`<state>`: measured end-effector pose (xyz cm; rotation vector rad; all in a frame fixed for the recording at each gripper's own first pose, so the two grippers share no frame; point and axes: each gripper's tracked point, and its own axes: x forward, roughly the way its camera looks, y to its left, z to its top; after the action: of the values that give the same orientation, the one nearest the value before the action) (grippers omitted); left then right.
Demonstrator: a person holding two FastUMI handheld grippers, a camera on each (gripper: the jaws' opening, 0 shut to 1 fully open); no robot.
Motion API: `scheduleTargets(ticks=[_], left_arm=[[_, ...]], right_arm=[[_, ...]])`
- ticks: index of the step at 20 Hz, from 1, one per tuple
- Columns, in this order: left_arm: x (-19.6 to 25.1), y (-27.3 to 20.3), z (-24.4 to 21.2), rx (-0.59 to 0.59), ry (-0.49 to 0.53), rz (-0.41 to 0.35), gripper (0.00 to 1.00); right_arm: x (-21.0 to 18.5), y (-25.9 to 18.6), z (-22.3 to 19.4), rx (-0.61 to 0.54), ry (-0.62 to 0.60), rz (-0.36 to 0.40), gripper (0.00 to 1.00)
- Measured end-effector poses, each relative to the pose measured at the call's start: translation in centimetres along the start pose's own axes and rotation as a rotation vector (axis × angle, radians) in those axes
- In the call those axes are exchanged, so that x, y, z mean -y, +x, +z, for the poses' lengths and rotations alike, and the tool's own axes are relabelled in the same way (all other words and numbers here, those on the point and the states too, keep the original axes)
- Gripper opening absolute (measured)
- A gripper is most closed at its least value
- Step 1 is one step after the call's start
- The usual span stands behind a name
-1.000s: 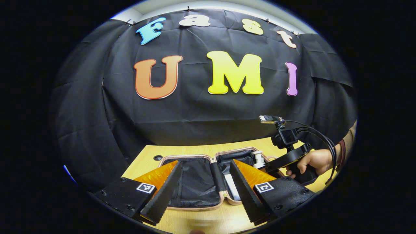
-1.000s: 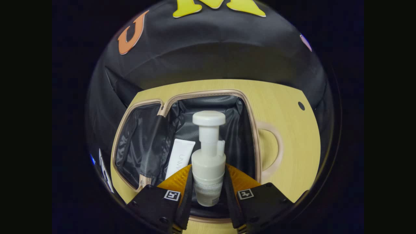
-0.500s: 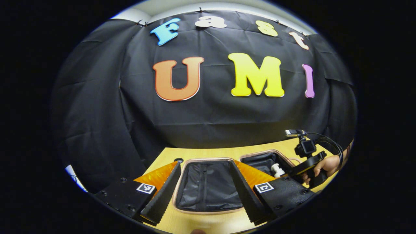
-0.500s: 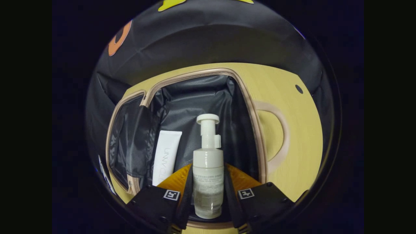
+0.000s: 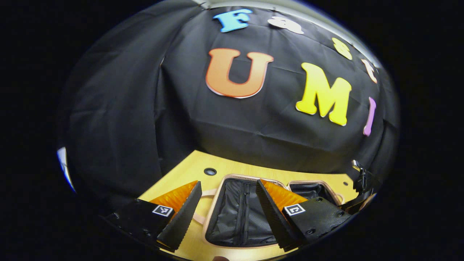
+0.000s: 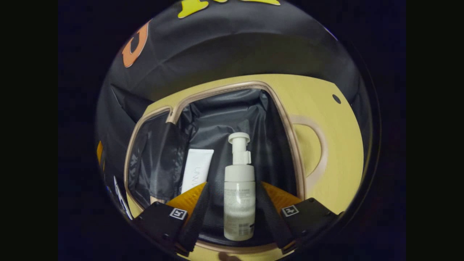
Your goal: First open the suitcase, pack the skin care products into it, and then close the suitcase.
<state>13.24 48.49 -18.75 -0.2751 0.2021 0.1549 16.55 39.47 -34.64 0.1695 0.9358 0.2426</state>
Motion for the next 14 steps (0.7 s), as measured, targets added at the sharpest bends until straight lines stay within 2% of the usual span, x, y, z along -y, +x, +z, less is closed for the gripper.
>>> scheduleTargets(ticks=[2, 3, 4, 5, 6, 7, 10, 11, 12, 14], left_arm=[[-1.5, 0.9, -1.6, -0.039, -0.095, 0.002, 0.96], [-2.2, 1.5, -2.5, -0.059, -0.136, 0.001, 0.97], [-2.9, 2.0, -3.2, -0.071, -0.18, 0.002, 0.98], [-3.7, 2.6, -4.0, -0.082, -0.236, 0.004, 0.97], [-4.4, 2.9, -4.6, -0.095, -0.305, 0.003, 0.98], [-5.1, 3.2, -5.3, -0.101, -0.394, 0.0, 0.98], [-7.8, 3.8, -7.0, -0.115, -0.681, 0.005, 0.97], [-8.9, 4.1, -7.4, -0.105, -0.747, 0.019, 1.0], [-9.5, 4.3, -7.4, -0.095, -0.798, 0.016, 0.96], [-10.2, 4.3, -8.4, -0.11, -0.864, 0.008, 0.96]], right_arm=[[0.1, -2.7, 0.9, 0.06, -0.049, -0.007, 0.81], [0.0, -4.2, 1.3, 0.093, -0.069, 0.0, 0.77], [0.0, -6.0, 1.6, 0.123, -0.094, 0.004, 0.82], [-0.1, -7.7, 1.5, 0.145, -0.125, 0.01, 0.78], [0.0, -9.6, 1.3, 0.167, -0.159, 0.01, 0.81], [0.1, -11.1, 0.9, 0.188, -0.194, 0.011, 0.77], [0.5, -15.6, -1.4, 0.227, -0.271, 0.02, 0.77], [0.8, -16.9, -2.4, 0.227, -0.28, 0.026, 0.81], [1.3, -18.1, -3.2, 0.223, -0.276, 0.028, 0.81], [1.9, -19.8, -4.6, 0.219, -0.256, 0.035, 0.82]])
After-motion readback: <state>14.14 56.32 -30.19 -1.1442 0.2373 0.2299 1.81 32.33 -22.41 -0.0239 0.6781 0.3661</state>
